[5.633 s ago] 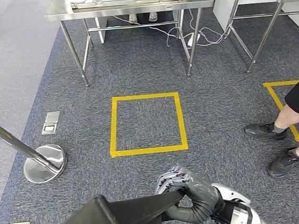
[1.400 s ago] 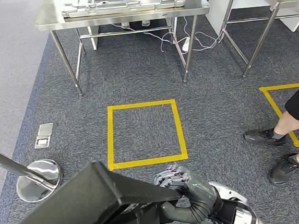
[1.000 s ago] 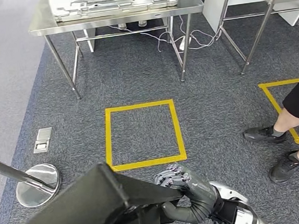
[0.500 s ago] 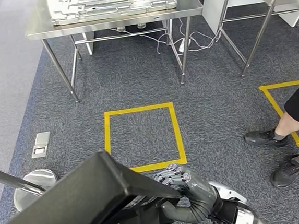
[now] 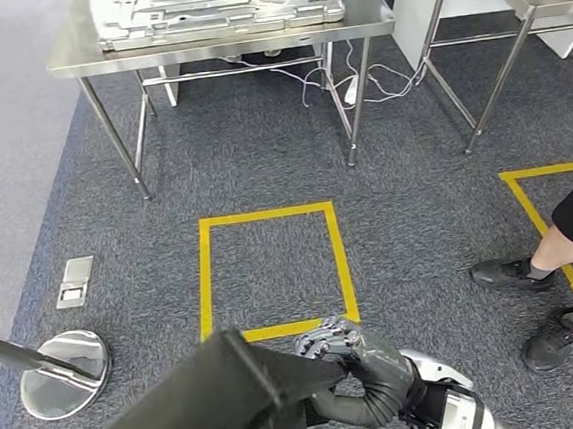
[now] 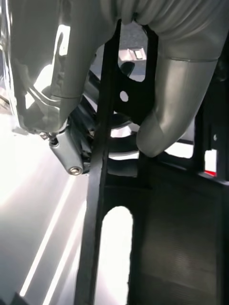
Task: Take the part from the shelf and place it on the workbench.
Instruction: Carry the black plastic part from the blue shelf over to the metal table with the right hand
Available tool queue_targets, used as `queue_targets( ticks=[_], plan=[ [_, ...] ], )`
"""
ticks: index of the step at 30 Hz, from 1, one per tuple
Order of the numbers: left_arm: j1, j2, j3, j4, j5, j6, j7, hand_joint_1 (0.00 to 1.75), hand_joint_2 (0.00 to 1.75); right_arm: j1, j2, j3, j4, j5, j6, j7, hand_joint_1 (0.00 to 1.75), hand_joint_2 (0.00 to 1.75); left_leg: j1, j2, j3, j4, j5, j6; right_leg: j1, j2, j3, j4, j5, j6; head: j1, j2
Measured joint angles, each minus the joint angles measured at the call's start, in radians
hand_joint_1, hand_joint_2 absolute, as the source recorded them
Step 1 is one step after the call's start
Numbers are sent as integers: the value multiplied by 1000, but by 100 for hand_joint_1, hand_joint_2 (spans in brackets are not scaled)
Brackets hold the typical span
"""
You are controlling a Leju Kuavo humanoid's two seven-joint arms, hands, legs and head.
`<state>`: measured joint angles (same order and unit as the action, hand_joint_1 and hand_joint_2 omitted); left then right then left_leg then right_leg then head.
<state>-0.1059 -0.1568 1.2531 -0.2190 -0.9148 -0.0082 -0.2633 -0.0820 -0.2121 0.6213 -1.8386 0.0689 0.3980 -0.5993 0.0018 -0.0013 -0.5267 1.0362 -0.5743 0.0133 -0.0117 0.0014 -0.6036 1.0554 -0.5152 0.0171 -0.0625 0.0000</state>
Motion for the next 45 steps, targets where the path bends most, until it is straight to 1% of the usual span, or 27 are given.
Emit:
queue_targets(
  ticks=[2,4,7,8,9,11,13,14,17,19,20,22,23,24,25,27,28,29,31,34,36,38,39,40,43,44,45],
  plan=[
    [-1,0,0,0,0,0,0,0,175,0,-1,0,0,-1,0,0,175,175,1,1,4,-2,-6,-9,-3,2,6,-8,-6,-10,0,0],
    [-4,1,0,0,0,1,0,0,175,0,-1,0,-1,-1,-4,1,175,175,2,1,-15,45,-33,-21,-9,-1,17,-14,-11,-21,0,0],
    [-1,2,2,0,1,2,0,0,175,4,-1,0,-2,0,-19,2,175,175,7,1,-121,227,-95,-32,-10,-2,30,-15,-24,-30,0,0],
    [1,2,3,0,1,3,0,0,175,7,-1,0,-2,1,-25,2,175,175,8,1,-151,266,-95,-33,-10,-1,36,-15,-30,-30,0,0],
    [2,2,5,0,2,4,0,0,175,11,-1,0,-2,4,-31,3,175,175,8,1,-164,269,-73,-33,-10,0,45,-15,-36,-29,0,0],
    [3,3,6,0,2,5,0,0,175,17,-1,-1,-3,8,-40,3,175,175,8,1,-140,170,17,-27,-10,3,69,-15,-52,-25,0,0],
    [2,3,7,0,2,5,0,0,175,20,-1,-4,-5,12,-47,2,175,175,3,0,-100,69,74,-17,-9,4,87,-18,-66,-18,0,0],
    [2,4,7,0,2,5,0,0,175,21,-1,-6,-6,13,-50,2,175,175,0,-1,-89,43,76,-11,-9,4,90,-19,-70,-13,-1,0],
    [3,4,8,0,4,5,1,0,175,31,-2,-18,-13,20,-59,1,175,175,-2,-2,-78,20,57,4,-9,4,91,-26,-75,4,-1,0],
    [4,5,9,0,8,5,0,0,175,35,-3,-25,-19,27,-62,0,175,175,3,-1,-65,7,55,14,-9,3,81,5,-94,11,-1,0],
    [3,5,10,0,9,5,0,0,175,37,-4,-29,-20,29,-64,-1,175,175,6,0,-58,2,53,19,-9,2,58,52,-116,12,0,0],
    [2,5,10,0,9,5,0,0,175,46,-7,-36,-22,34,-67,-3,175,175,6,1,-46,1,43,26,-8,2,-19,182,-160,14,0,0],
    [2,5,10,0,9,5,0,0,175,51,-9,-39,-21,37,-68,-3,175,175,6,1,-39,1,38,26,-8,2,-56,233,-168,15,0,0],
    [3,5,10,0,9,5,0,0,175,55,-11,-40,-21,39,-68,-3,175,175,6,1,-31,1,31,25,-9,2,-77,252,-155,17,0,0],
    [4,5,10,0,9,5,0,0,175,58,-12,-41,-21,41,-69,-3,175,175,7,0,-21,1,23,22,-9,2,-80,231,-122,18,0,0],
    [4,5,11,0,9,5,0,0,175,60,-13,-42,-21,43,-69,-4,175,175,8,0,4,1,5,15,-8,1,-46,116,-32,18,0,0],
    [3,5,11,0,10,5,0,0,175,60,-13,-43,-22,44,-69,-4,175,175,6,-1,12,2,-4,10,-7,0,-26,62,-4,17,0,0],
    [2,5,11,0,10,5,0,0,175,61,-13,-43,-22,45,-69,-4,175,175,4,-1,17,3,-10,5,-6,-1,-13,27,7,12,0,0],
    [0,5,11,0,10,4,1,0,175,63,-13,-44,-24,48,-70,-4,175,175,2,-1,19,1,-16,-4,-2,1,-6,8,-3,0,0,0],
    [-3,5,11,-1,10,5,2,0,175,64,-13,-44,-28,51,-70,-6,175,175,3,1,15,19,-35,-16,-8,0,3,2,-13,-18,-1,0],
    [-4,5,12,-1,10,5,2,0,175,63,-12,-44,-31,52,-69,-6,175,175,5,1,-36,118,-76,-26,-10,-2,13,0,-22,-28,-1,0],
    [-1,5,12,-1,10,6,3,0,175,65,-11,-44,-30,52,-69,-6,175,175,7,0,-119,247,-111,-31,-9,-2,22,1,-32,-32,-1,0],
    [1,5,12,-1,10,7,4,0,175,66,-11,-44,-30,52,-69,-6,175,175,7,0,-148,279,-104,-30,-8,-1,28,1,-37,-32,-1,0],
    [2,5,12,-1,10,7,4,0,175,66,-11,-44,-30,52,-69,-6,175,175,7,0,-158,272,-76,-28,-7,1,38,1,-44,-32,-1,0],
    [3,6,13,-1,10,7,5,0,175,65,-10,-44,-30,53,-69,-7,175,175,0,-1,-116,117,56,-7,-5,3,69,-1,-66,-26,-1,0],
    [3,6,13,-1,10,7,5,0,175,65,-10,-44,-30,54,-69,-7,175,175,-5,-1,-104,78,75,1,-6,3,73,-2,-71,-22,-1,0],
    [4,6,13,-1,10,7,5,0,175,65,-10,-44,-30,55,-69,-7,175,175,-9,-2,-97,60,75,8,-7,4,73,-4,-73,-17,-1,0]
  ],
)
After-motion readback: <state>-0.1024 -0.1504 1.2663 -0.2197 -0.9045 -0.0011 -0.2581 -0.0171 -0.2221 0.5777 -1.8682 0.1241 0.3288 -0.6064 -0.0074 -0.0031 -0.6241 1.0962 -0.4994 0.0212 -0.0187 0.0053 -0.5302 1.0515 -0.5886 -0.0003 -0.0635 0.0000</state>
